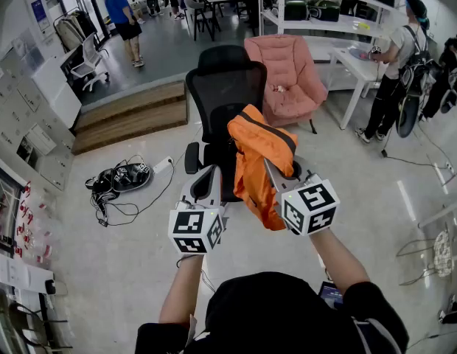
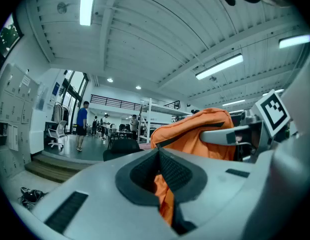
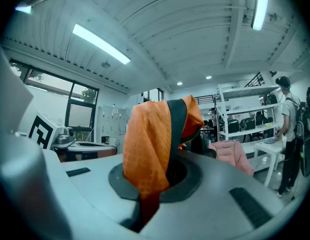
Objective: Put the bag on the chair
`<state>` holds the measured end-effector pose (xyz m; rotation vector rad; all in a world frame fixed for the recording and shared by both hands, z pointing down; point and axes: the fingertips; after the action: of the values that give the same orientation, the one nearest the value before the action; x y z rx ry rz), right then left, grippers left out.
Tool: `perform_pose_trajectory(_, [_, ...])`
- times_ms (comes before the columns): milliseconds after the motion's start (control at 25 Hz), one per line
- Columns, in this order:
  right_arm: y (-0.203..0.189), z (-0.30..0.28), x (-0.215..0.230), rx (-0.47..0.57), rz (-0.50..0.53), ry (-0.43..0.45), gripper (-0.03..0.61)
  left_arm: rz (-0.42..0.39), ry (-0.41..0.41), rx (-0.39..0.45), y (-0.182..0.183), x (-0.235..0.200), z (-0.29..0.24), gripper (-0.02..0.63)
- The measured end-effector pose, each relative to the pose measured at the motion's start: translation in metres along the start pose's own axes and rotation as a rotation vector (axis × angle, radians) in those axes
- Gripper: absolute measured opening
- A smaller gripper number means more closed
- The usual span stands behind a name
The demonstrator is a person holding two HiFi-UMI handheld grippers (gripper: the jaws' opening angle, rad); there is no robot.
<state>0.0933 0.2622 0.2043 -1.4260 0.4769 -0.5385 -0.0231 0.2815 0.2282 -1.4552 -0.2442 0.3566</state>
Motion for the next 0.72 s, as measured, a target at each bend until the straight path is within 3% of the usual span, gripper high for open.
perform_pose_trajectory(720, [-0.01,0.023,0.048,0.007,-0.04,0.02,0.012,-0.003,0.027,-0.011,-0.018,0.045,-0.026,0.009])
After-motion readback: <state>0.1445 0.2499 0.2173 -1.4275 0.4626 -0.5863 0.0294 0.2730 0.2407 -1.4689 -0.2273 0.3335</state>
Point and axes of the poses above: the fingertips, and each gripper's own axes: z backward along the fingers, x to its right, y out of its top, and after that the axes turned 8 degrees about x, right-handed
